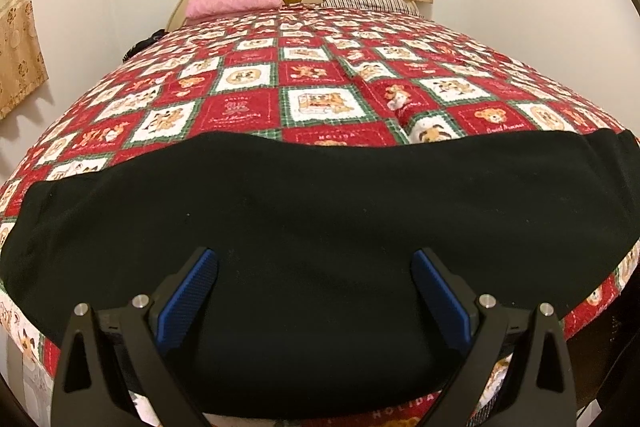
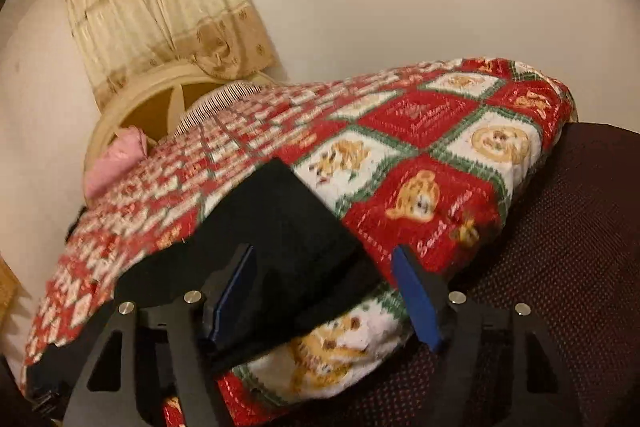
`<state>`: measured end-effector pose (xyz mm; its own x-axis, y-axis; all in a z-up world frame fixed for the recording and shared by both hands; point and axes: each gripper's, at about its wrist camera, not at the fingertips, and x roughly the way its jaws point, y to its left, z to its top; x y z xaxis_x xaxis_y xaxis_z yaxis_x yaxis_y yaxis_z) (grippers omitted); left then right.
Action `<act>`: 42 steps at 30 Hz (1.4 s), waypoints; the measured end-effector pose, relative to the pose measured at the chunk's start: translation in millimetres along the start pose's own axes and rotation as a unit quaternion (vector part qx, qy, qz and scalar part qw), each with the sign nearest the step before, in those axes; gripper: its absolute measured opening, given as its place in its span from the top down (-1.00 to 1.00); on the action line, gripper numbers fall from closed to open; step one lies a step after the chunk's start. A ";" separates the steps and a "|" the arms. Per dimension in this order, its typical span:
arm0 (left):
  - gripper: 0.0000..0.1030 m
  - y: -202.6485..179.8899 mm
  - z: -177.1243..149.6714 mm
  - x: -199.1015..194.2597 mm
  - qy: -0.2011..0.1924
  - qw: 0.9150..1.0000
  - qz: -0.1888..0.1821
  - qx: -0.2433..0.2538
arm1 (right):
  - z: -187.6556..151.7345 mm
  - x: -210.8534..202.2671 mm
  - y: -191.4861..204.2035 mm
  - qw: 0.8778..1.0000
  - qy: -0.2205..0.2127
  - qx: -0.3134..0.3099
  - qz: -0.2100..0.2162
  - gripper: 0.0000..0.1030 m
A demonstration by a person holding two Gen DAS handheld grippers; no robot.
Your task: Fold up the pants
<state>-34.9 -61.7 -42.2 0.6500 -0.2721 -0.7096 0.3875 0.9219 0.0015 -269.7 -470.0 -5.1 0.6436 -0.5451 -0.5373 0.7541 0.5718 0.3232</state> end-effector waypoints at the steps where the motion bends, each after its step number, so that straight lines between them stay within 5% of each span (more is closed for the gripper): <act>1: -0.95 -0.3 -0.1 -0.3 0.000 1.000 0.000 0.001 | -6.1 -1.6 0.9 1.000 0.001 0.002 -0.001 -0.38; 3: -0.95 -0.5 -0.1 -1.0 0.000 1.000 -0.002 0.002 | -12.6 -4.0 9.6 1.000 0.002 -0.011 -0.013 -0.24; 4: -0.95 -0.6 0.0 -1.1 0.000 1.000 -0.003 0.002 | -13.0 -2.3 13.6 1.000 0.004 -0.020 -0.023 0.11; 7: -0.95 -0.2 -0.4 -2.2 0.000 1.000 -0.003 0.003 | -9.6 2.2 14.4 0.999 0.008 -0.030 -0.029 0.67; 10: -0.95 3.1 0.3 -4.4 -0.003 1.000 -0.002 -0.003 | -7.5 -2.4 17.3 0.999 0.009 -0.046 -0.016 0.83; 15: -0.95 14.4 3.3 -12.3 -0.015 1.000 0.003 -0.020 | 6.4 -42.1 17.9 0.998 -0.057 -0.033 0.014 0.84; 19: -0.95 24.3 5.4 -12.8 -0.015 0.999 0.002 -0.039 | 5.6 -70.2 60.1 0.989 -0.093 -0.085 0.072 0.84; 22: -0.95 31.4 7.3 -14.6 -0.019 0.999 0.007 -0.044 | -14.0 -85.1 130.4 0.966 -0.097 -0.194 0.139 0.84; 26: -0.95 46.2 8.8 -20.3 -0.028 0.998 0.007 -0.064 | -71.7 -80.1 221.6 0.920 -0.075 -0.328 0.202 0.84; 31: -0.95 64.9 4.9 -25.2 -0.036 0.996 0.015 -0.077 | -150.0 -58.5 287.5 0.866 -0.026 -0.423 0.264 0.84; 36: -0.95 79.2 2.4 -24.0 -0.040 0.995 0.029 -0.083 | -214.3 -43.6 313.3 0.812 0.010 -0.504 0.293 0.84; 39: -0.95 85.5 1.4 -20.2 -0.037 0.995 0.029 -0.089 | -230.2 -40.3 312.1 0.800 0.021 -0.526 0.290 0.84; 42: -0.95 88.0 -0.1 -15.7 -0.033 0.995 0.027 -0.091 | -228.5 -36.0 305.7 0.807 0.032 -0.511 0.294 0.80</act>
<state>-11.1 23.8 -30.9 0.7105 -0.2330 -0.6640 0.2306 0.9686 -0.0932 -92.2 -135.5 -65.0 0.8184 0.0186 -0.5743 -0.2018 0.9451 -0.2570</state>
